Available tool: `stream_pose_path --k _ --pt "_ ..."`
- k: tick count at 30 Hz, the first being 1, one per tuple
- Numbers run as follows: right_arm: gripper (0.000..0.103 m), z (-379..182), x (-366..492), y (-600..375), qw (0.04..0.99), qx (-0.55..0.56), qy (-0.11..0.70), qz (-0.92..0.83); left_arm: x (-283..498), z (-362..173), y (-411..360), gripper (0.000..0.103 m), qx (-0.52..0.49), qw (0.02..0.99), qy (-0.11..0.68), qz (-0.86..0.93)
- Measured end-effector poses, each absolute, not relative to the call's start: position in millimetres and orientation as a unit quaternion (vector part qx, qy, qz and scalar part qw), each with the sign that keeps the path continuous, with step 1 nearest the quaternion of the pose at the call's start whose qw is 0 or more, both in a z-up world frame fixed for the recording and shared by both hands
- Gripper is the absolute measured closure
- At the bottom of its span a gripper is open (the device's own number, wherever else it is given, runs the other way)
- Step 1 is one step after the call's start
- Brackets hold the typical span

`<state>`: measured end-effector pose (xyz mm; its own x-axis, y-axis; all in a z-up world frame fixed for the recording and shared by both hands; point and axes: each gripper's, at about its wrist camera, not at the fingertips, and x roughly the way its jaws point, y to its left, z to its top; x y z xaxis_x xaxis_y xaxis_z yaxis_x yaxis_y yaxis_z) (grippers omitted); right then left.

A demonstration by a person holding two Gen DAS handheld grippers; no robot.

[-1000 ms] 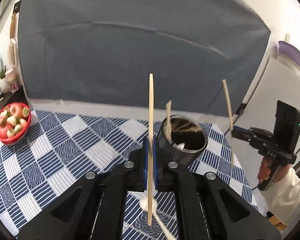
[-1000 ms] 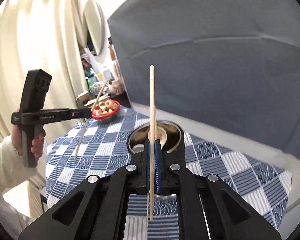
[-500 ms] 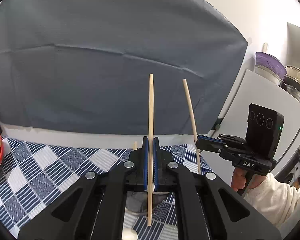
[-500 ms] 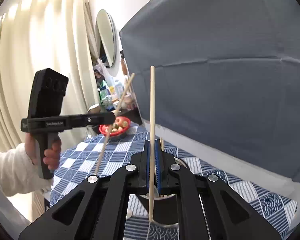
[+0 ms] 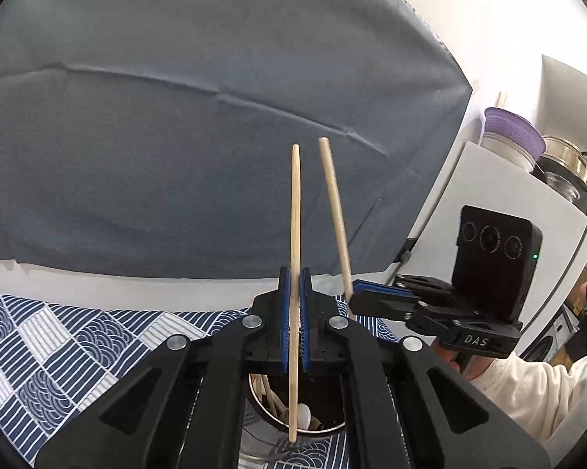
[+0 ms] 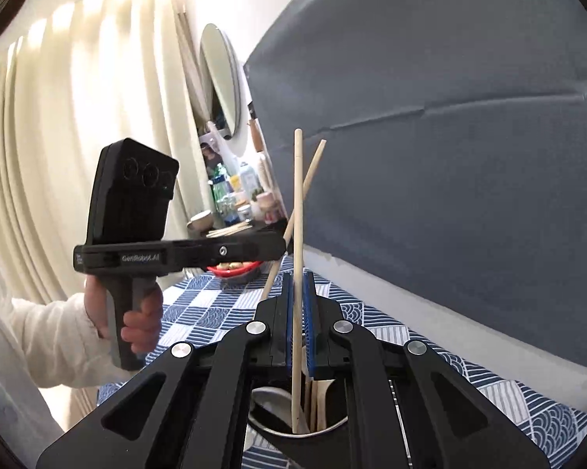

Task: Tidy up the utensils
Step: 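Lower the chopstick into the black cup with both tools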

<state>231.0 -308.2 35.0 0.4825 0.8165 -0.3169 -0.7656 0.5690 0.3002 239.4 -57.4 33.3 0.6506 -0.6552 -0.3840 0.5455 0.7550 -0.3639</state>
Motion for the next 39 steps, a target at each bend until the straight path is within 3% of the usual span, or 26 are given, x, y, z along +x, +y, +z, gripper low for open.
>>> stream_pose_path --k 19,39 --pt "0.098 12.1 237.0 -304.3 0.853 0.077 0.255 0.449 232.9 8.4 -59.2 0.098 -0.126 0.893 0.275 -0.333" --pt "0.098 13.5 235.1 -313.2 0.858 0.072 0.258 0.439 249.7 25.7 -67.0 0.098 -0.17 0.899 0.194 -0.353"
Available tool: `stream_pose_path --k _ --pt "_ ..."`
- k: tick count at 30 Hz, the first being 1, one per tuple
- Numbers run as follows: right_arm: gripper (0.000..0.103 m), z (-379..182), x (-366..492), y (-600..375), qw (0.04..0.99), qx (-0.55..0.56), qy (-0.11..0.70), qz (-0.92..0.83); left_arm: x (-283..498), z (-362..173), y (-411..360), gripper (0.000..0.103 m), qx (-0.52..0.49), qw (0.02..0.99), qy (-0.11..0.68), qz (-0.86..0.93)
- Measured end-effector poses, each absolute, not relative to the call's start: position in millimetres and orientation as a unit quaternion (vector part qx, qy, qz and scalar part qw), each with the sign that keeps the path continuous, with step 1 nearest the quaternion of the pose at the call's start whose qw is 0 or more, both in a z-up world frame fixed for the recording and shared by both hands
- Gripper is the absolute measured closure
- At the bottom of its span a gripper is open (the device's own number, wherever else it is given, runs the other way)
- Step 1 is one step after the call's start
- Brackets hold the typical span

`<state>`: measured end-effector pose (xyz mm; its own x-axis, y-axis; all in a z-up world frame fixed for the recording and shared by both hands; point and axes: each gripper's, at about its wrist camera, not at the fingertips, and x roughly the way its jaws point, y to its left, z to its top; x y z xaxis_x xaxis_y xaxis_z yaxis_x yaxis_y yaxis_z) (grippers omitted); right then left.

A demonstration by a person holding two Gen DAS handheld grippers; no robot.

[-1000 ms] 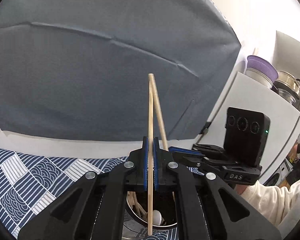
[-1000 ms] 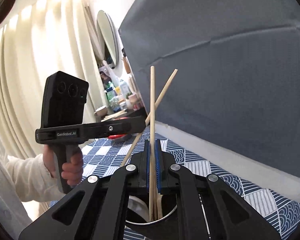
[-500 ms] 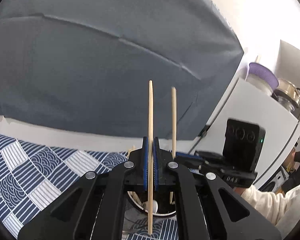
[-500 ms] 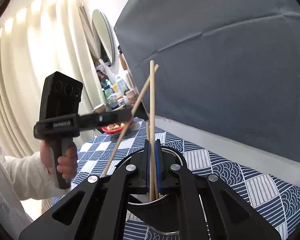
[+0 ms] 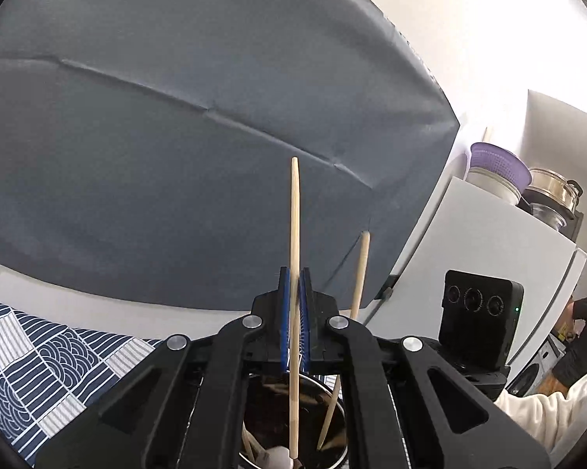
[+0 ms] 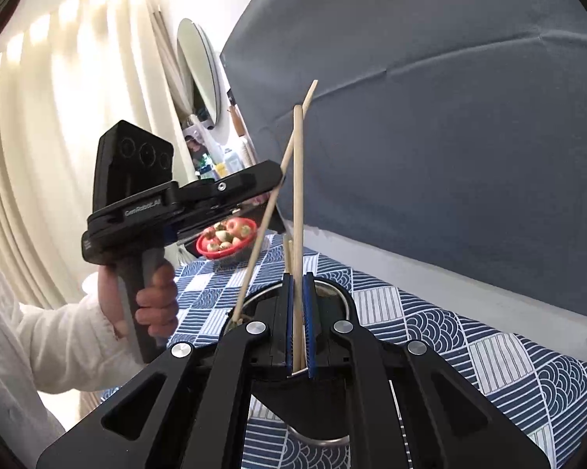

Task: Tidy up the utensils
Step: 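Lower the chopstick into the black cup with both tools, then open both tools and withdraw them from the black cup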

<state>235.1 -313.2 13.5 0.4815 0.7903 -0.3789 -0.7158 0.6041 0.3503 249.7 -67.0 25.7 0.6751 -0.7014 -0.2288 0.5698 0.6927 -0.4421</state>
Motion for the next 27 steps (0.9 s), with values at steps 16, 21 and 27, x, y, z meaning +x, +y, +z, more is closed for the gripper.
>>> stream_pose_path --k 16,21,27 --pt "0.095 14.7 230.6 -304.5 0.862 0.057 0.275 0.423 238.4 -2.6 -43.0 0.097 -0.174 0.899 0.225 -0.332" --pt "0.04 20.1 224.3 -305.3 0.88 0.048 0.272 0.385 222.8 -1.0 -32.5 0.039 -0.152 0.909 0.24 -0.304" --pt "0.014 29.4 213.0 -308.9 0.902 0.037 0.268 0.336 209.2 -1.8 -11.6 0.006 -0.144 0.926 0.265 -0.228"
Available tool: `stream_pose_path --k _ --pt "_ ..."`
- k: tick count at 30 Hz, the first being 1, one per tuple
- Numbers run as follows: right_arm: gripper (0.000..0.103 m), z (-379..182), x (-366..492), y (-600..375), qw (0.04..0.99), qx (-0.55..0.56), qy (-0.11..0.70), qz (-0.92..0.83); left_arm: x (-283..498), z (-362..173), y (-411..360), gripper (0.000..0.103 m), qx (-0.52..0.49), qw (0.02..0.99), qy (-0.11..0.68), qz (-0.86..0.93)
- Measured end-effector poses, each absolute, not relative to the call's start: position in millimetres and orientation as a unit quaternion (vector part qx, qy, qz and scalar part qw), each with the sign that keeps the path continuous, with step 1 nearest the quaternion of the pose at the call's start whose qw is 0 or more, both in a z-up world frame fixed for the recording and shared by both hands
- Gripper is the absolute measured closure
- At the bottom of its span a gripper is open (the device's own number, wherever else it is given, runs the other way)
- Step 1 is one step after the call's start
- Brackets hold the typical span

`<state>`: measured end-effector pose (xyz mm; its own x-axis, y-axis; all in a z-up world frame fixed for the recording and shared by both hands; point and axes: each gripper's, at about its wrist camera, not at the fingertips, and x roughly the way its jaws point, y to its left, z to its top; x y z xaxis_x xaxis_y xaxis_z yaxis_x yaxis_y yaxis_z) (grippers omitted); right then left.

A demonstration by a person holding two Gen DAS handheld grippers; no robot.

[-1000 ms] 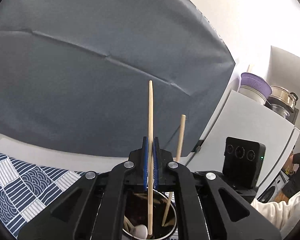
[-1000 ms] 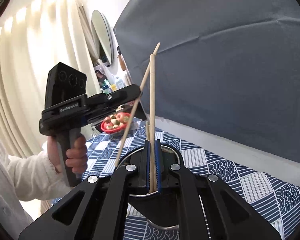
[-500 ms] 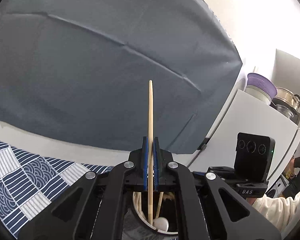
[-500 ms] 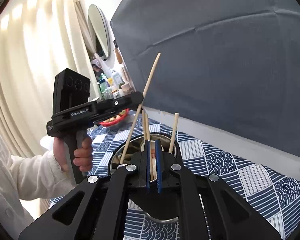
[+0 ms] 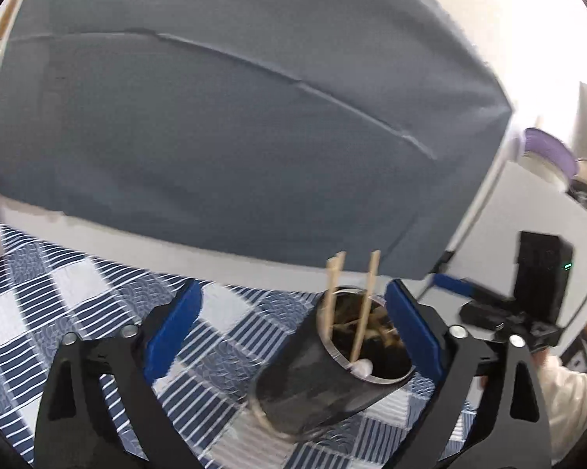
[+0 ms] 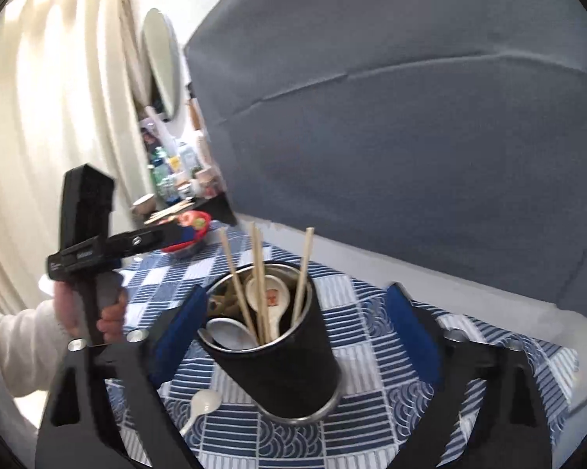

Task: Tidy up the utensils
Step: 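Open both tools and withdraw them from the black cup, then move both tools down toward the white printed spoon on the cloth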

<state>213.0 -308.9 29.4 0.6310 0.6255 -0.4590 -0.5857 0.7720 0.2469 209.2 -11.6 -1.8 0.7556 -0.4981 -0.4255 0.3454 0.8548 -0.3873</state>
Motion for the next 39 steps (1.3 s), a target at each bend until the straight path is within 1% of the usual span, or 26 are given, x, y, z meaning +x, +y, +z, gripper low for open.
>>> stream_pose_path --k 4,13,19,23,31,39 --pt "0.013 33.9 204.8 -309.9 0.91 0.028 0.267 0.315 199.9 -7.3 -1.7 0.006 -0.123 0.927 0.298 -0.192" --pt "0.011 26.8 183.0 -310.8 0.917 0.014 0.278 0.286 180.3 -18.1 3.8 0.006 -0.092 0.924 0.342 -0.144" --pt "0.01 19.1 167.6 -304.6 0.913 -0.014 0.294 0.282 163.2 -24.8 5.5 0.006 -0.09 0.917 0.365 -0.131" --pt "0.01 10.6 159.3 -300.6 0.906 -0.021 0.304 0.292 149.6 -26.3 3.9 0.006 -0.068 0.917 0.374 -0.119" --pt "0.009 -4.5 142.2 -278.4 0.898 -0.048 0.324 0.293 132.2 -42.3 15.4 0.006 -0.053 0.903 0.412 -0.11" --pt "0.009 -25.9 126.3 -256.3 0.889 -0.051 0.368 0.267 136.2 -62.2 24.1 0.006 -0.021 0.882 0.45 -0.139"
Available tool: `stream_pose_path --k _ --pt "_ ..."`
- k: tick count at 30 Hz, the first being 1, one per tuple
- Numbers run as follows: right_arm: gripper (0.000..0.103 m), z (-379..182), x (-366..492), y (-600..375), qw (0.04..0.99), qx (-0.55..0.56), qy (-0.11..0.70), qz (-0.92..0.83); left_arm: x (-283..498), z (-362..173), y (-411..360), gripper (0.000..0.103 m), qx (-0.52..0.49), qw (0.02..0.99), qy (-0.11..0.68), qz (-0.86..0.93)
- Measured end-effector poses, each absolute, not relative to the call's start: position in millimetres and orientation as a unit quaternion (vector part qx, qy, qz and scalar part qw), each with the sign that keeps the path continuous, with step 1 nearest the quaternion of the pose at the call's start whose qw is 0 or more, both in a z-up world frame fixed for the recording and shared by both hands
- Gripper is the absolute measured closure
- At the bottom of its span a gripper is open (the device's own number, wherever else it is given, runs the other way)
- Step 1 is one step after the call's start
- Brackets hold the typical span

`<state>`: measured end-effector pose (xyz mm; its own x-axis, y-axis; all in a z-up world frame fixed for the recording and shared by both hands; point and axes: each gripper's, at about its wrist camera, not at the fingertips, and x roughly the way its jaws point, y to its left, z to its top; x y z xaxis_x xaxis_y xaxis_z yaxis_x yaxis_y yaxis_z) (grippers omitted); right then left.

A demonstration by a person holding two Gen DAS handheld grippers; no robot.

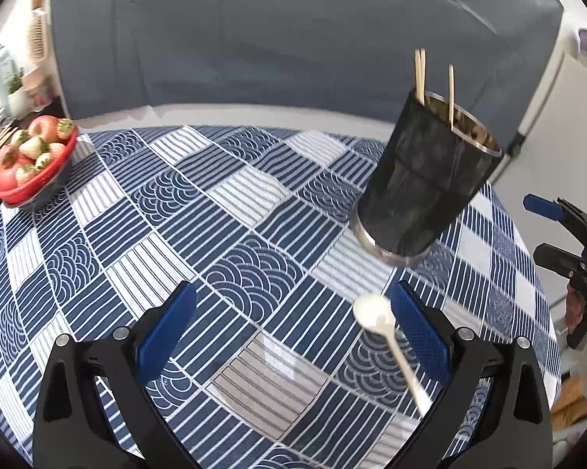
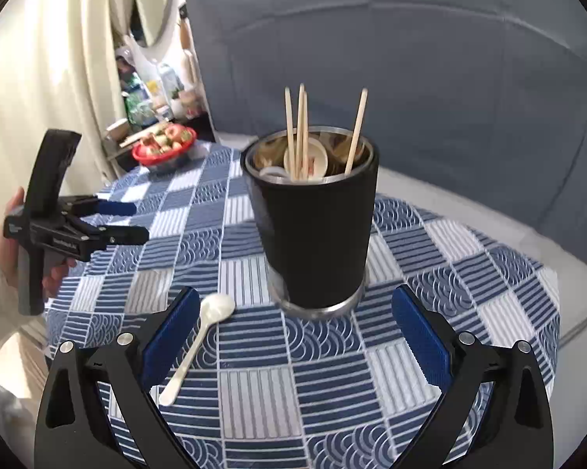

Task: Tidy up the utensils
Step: 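Move both tools down toward the white printed spoon on the cloth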

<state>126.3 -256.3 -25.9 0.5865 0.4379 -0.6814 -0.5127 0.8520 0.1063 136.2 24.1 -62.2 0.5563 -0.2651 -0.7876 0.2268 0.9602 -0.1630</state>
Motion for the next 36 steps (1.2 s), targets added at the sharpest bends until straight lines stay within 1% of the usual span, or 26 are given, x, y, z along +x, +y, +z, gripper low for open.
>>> stream_pose_path --k 8,14,25,32,36 --pt "0.009 -52.7 115.2 -239.0 0.889 -0.017 0.408 0.206 152.2 -77.3 26.4 0.006 0.026 0.861 0.465 -0.206" --pt "0.009 -69.5 103.6 -222.4 0.889 -0.02 0.426 0.169 165.6 -93.5 21.1 0.006 0.053 0.839 0.472 -0.264" --pt "0.009 -98.0 85.6 -198.6 0.875 0.006 0.471 0.114 180.4 -128.4 1.5 0.006 0.115 0.786 0.484 -0.366" --pt "0.009 -114.5 78.6 -182.4 0.864 0.001 0.492 0.107 183.5 -144.0 -20.1 0.006 0.167 0.752 0.476 -0.424" --pt "0.009 -122.2 75.3 -177.7 0.857 0.012 0.502 0.111 183.9 -148.8 -33.8 0.006 0.207 0.739 0.455 -0.451"
